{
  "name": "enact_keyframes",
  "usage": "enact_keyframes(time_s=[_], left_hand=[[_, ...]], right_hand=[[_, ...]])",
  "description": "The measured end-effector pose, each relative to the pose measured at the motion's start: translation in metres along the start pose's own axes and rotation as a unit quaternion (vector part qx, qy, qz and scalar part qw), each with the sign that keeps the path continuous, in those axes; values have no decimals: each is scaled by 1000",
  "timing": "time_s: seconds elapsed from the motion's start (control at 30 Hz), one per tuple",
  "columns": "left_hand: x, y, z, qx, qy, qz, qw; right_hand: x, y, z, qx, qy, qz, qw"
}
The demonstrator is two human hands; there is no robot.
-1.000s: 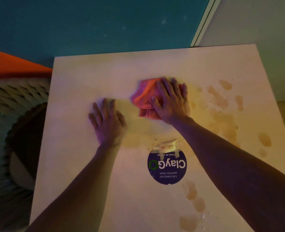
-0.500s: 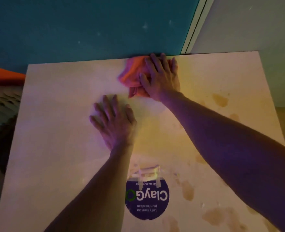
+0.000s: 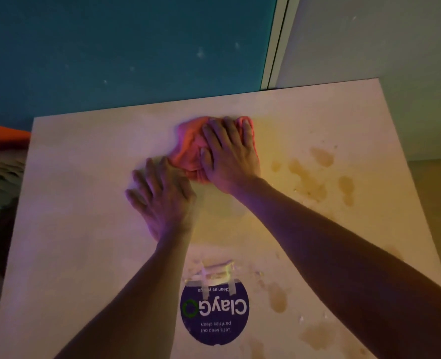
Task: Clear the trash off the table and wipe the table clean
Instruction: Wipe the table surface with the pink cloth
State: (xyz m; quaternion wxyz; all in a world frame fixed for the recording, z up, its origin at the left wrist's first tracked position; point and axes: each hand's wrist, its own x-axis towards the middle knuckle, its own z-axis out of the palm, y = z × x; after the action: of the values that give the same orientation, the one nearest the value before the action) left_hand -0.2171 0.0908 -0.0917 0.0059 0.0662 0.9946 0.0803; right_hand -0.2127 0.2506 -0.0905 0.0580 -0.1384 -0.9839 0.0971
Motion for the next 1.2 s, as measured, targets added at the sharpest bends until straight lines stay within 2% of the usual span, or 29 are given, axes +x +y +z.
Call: enact_keyframes(time_s=[0.2,0.4,0.53,0.9,1.2], left_hand=[[-1,0,1,-25,25,3,999],[-1,-3,2,-31,21,13,999],[-2,-3,-1,-6,12,86,996],[-4,-2,1,-16,32,91,995],[-4,-1,1,-22,54,98,993]], right_hand=[[36,24,-4,-7,-31,-6,999],[27,50,-10,-8,-32,18,999],[7,96,-21,-18,-22,56,998],[-42,231,-46,-46,41,163,985],[-14,237,-46,-55,30,249,967]])
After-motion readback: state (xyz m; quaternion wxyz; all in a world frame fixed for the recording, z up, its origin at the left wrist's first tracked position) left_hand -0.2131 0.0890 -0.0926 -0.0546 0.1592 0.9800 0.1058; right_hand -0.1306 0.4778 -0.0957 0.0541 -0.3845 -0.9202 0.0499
